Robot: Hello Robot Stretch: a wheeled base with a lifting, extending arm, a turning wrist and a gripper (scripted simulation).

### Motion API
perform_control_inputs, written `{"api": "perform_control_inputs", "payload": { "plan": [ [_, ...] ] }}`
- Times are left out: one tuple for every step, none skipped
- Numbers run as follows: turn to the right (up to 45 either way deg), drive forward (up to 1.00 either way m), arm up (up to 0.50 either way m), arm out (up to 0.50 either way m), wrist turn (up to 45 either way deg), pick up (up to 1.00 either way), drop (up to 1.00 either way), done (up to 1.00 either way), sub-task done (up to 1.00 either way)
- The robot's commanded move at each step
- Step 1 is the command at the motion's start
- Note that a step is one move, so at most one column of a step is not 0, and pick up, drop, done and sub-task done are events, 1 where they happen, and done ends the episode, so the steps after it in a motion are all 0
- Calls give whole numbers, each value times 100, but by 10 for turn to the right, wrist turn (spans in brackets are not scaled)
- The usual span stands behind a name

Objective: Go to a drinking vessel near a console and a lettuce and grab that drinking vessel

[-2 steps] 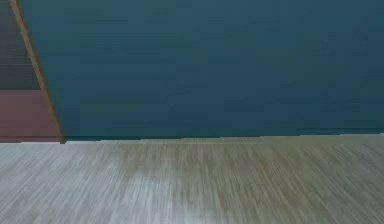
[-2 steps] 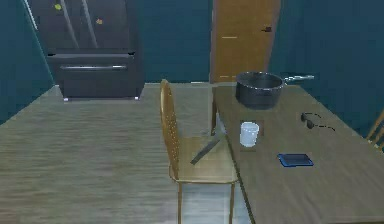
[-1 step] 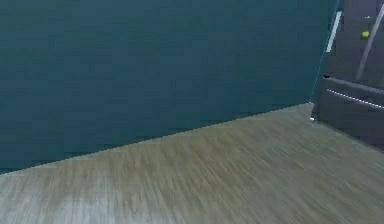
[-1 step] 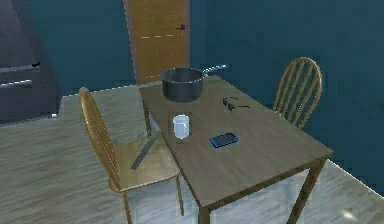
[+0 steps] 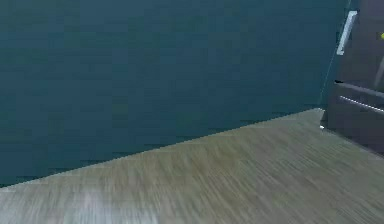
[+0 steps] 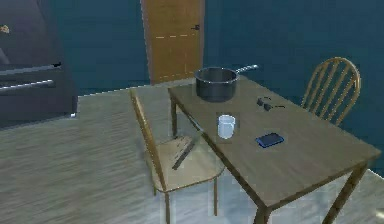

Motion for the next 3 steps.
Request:
{"api": "perform_control_inputs", "payload": {
  "plan": [
    [450, 0, 0, 0, 0, 0, 0, 0, 0],
    [450, 0, 0, 0, 0, 0, 0, 0, 0],
    [450, 0, 0, 0, 0, 0, 0, 0, 0]
  ]
}}
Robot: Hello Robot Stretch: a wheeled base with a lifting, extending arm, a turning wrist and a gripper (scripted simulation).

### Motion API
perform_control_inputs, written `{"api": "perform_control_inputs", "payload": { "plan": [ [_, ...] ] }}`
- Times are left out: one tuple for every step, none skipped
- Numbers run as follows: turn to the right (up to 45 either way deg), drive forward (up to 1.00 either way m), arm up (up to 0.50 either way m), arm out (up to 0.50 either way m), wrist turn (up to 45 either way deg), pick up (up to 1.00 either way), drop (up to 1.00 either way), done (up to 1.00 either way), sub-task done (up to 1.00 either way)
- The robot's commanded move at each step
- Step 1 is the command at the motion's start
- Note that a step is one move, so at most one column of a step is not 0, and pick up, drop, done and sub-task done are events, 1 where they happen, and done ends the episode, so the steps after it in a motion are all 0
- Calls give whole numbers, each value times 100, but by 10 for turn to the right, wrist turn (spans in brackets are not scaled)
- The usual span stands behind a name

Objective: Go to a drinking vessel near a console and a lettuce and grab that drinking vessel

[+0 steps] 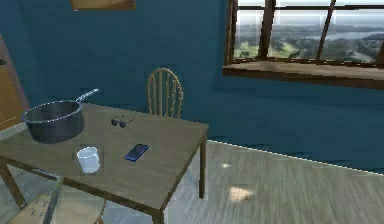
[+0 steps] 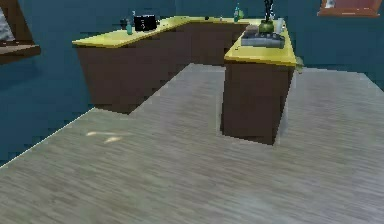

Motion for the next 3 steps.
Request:
{"api": "perform_control_inputs", "payload": {
  "plan": [
    [210, 0, 0, 0, 0, 0, 0, 0, 0],
    [300, 0, 0, 0, 0, 0, 0, 0, 0],
    [0, 20, 0, 0, 0, 0, 0, 0, 0]
  ]
}}
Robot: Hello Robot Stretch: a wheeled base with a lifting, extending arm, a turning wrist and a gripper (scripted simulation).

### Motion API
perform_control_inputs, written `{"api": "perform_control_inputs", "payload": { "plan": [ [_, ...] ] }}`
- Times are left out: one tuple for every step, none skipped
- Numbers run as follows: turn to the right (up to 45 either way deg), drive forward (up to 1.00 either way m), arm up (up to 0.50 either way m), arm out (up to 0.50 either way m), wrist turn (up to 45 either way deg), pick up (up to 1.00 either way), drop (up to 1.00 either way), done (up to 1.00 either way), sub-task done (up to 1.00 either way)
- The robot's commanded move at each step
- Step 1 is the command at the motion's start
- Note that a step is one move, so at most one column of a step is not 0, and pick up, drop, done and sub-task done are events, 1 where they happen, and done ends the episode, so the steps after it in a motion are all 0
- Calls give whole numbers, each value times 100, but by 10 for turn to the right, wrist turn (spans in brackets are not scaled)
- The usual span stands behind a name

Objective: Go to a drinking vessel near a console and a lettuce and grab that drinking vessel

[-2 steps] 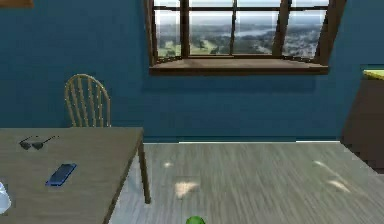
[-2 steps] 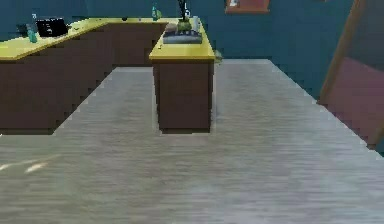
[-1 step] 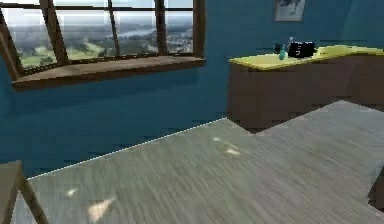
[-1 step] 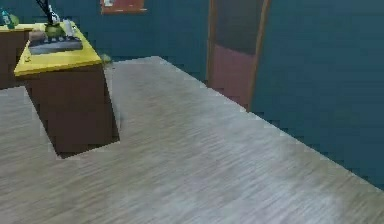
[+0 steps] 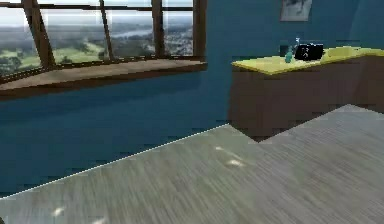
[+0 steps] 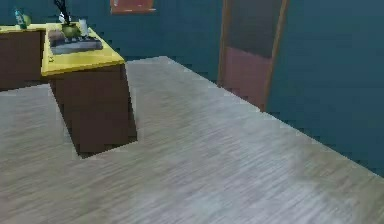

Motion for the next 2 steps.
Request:
{"api": "perform_control_inputs", "payload": {
  "plan": [
    [450, 0, 0, 0, 0, 0, 0, 0, 0],
    [450, 0, 0, 0, 0, 0, 0, 0, 0]
  ]
}}
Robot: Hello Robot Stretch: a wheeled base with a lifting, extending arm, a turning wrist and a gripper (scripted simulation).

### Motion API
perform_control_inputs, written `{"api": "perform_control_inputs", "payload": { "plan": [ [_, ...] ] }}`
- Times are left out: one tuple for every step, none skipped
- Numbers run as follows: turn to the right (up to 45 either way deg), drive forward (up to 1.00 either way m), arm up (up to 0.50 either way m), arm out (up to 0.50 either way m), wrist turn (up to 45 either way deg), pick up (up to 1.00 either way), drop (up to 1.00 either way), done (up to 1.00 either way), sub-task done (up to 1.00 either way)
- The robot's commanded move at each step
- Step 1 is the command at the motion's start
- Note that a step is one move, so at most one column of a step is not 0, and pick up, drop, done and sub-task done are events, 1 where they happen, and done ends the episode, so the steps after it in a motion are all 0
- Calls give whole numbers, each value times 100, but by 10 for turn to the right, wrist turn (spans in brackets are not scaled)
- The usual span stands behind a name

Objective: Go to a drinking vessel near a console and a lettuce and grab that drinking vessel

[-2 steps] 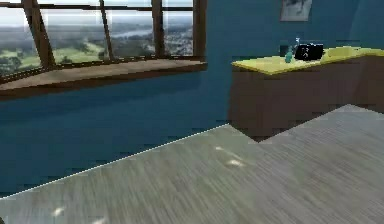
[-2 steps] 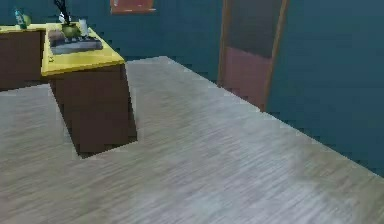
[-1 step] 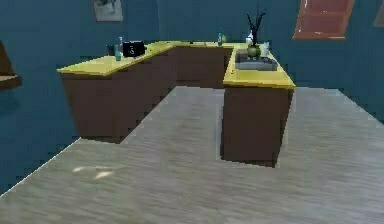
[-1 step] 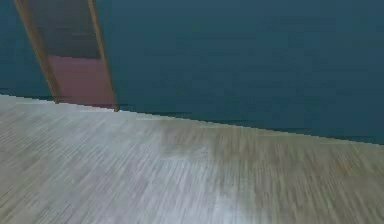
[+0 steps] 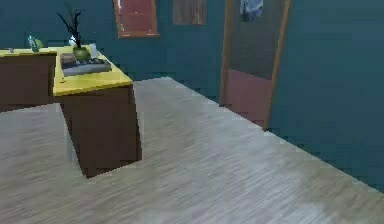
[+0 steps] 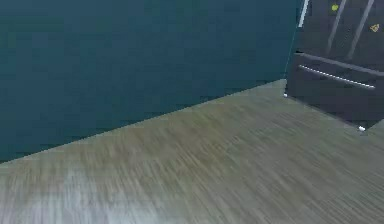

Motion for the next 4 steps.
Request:
{"api": "perform_control_inputs", "payload": {
  "plan": [
    [450, 0, 0, 0, 0, 0, 0, 0, 0],
    [330, 0, 0, 0, 0, 0, 0, 0, 0],
    [450, 0, 0, 0, 0, 0, 0, 0, 0],
    [60, 0, 0, 0, 0, 0, 0, 0, 0]
  ]
}}
